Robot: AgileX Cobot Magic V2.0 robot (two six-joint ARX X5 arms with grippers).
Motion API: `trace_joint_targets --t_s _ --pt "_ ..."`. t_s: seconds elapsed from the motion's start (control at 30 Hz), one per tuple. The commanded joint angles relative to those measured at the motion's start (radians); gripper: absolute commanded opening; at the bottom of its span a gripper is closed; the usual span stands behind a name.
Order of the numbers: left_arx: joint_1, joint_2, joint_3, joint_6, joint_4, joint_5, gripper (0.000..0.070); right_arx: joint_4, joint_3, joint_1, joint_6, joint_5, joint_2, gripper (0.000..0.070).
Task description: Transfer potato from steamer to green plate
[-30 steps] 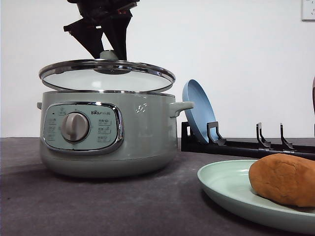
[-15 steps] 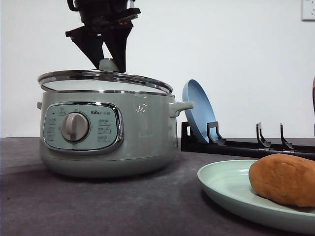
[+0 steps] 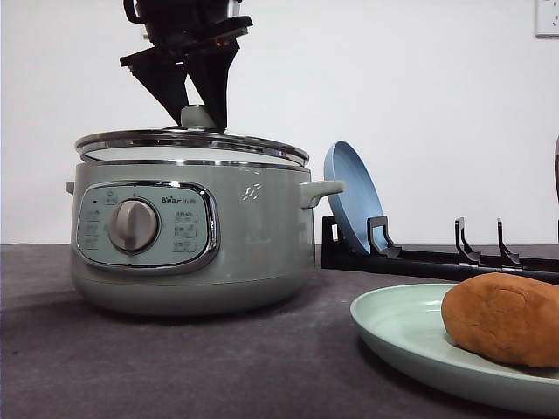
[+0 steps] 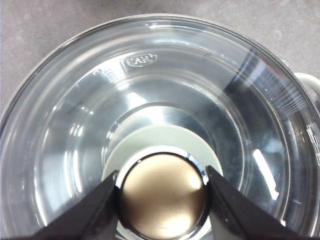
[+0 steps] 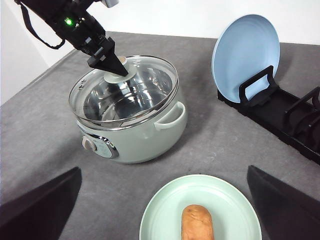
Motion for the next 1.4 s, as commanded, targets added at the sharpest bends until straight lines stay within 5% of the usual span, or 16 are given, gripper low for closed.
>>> trace_joint_targets --t_s 0.0,1.37 --pt "-0.005 0.021 0.035 0.005 0.020 0.002 0.0009 0.006 0.014 0.005 0.002 0.003 0.006 0.0700" --pt "-0.043 0.080 0.035 0.095 -0.057 0.001 0.0009 0.009 0.014 0.005 -0.002 0.003 0.006 0.0700"
